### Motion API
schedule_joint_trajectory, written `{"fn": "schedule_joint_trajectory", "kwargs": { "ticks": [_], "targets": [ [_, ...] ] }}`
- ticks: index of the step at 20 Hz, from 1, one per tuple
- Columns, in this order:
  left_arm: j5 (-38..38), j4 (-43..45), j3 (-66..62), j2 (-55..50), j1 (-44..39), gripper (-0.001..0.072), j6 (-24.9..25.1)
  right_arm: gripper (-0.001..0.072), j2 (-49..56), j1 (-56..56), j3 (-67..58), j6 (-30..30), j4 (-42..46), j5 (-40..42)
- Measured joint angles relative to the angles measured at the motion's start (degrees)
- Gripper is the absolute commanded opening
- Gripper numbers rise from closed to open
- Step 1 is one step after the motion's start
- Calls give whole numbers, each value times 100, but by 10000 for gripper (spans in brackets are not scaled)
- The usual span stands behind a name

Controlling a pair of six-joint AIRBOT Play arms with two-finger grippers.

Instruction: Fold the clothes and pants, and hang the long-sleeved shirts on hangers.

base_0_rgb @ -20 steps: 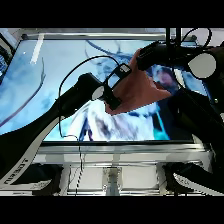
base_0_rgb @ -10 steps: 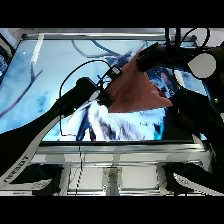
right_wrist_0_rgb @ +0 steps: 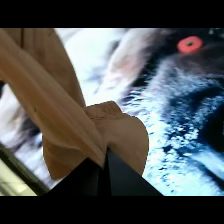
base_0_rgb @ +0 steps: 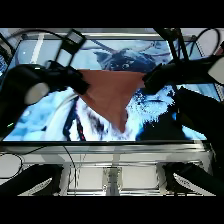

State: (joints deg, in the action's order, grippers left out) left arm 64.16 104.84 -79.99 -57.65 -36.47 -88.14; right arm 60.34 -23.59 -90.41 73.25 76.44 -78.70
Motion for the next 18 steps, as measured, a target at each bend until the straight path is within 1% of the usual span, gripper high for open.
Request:
{"fn": "schedule_joint_trajectory", "kwargs": {
  "ticks": [2,5,9,11,14,15,18],
  "targets": [
    [337,-199,-72,603,13,28,-72,9,-306,-2,-76,59,-354,-437],
    [1211,-538,-188,1167,26,29,-245,8,-645,-7,-232,332,-728,-1102],
    [2612,-887,-249,1215,33,29,-409,8,-743,-2,-356,669,-955,-1836],
    [3005,-968,-260,1005,33,29,-444,9,-658,-2,-380,748,-984,-2079],
    [3058,-905,-264,498,42,29,-376,9,-330,0,-391,772,-870,-2223],
    [2922,-826,-267,280,42,30,-350,9,-160,2,-385,748,-785,-2210],
    [2098,-468,-267,-428,50,30,-306,9,490,7,-348,636,-446,-1921]
  ]
}}
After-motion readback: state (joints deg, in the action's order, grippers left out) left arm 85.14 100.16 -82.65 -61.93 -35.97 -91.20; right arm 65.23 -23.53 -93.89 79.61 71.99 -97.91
